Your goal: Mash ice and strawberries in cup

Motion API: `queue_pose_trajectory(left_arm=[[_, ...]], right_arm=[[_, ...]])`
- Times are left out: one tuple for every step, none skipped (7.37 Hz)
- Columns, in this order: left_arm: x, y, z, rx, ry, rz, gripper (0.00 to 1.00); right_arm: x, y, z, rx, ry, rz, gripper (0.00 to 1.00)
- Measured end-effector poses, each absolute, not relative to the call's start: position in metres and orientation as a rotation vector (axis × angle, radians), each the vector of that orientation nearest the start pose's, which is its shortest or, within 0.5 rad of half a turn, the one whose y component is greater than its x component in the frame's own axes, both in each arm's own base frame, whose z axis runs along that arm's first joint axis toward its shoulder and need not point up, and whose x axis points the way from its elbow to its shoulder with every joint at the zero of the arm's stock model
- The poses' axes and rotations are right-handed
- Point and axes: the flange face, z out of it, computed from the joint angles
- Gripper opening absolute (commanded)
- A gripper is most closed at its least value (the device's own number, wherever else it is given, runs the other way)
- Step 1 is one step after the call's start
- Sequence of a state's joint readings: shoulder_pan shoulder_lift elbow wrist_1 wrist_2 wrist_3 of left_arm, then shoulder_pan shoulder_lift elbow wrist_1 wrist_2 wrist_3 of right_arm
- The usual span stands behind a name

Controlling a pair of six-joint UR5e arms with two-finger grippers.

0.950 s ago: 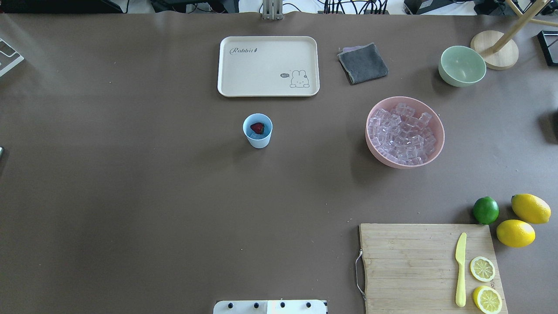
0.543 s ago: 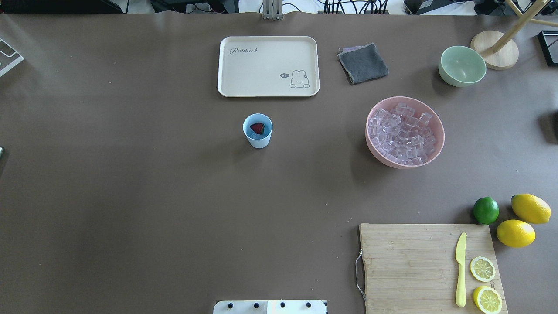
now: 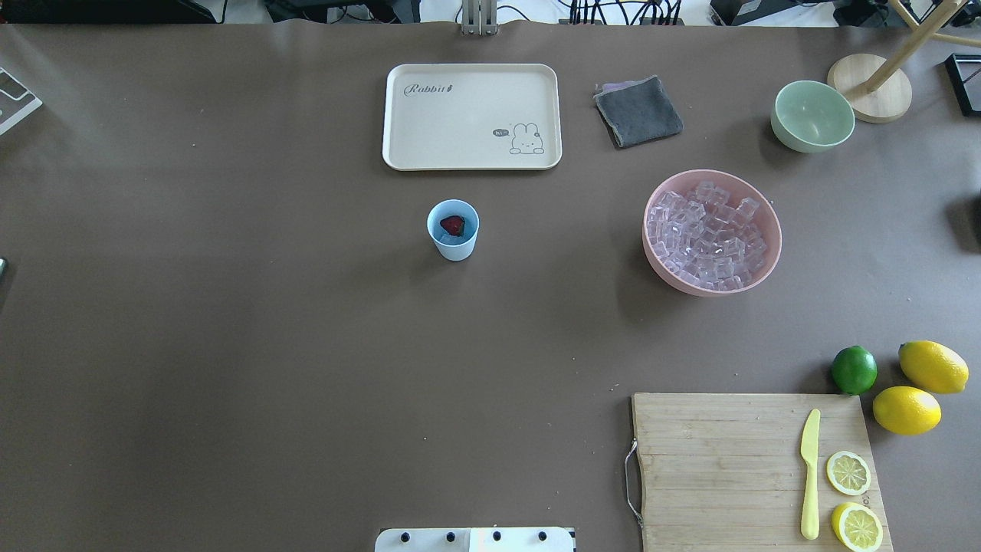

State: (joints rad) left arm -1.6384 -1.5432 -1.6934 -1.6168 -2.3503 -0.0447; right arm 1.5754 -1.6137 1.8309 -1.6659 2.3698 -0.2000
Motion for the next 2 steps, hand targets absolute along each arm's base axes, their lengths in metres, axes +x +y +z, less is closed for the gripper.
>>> queue_pose_trajectory(left_arm=[[-0.0960,-0.4796,0.6055,0.121,0.777,-0.060,0.98],[-0.0961,-0.4772,0.6054,0.106,0.777,-0.066,0.98]], right_arm=[[0.0634,-0.4718,0.5602,0.194,-0.785,-0.233,1.00],[0.0618,-0.4728,0.5609,0.191,-0.785,-0.234,1.00]])
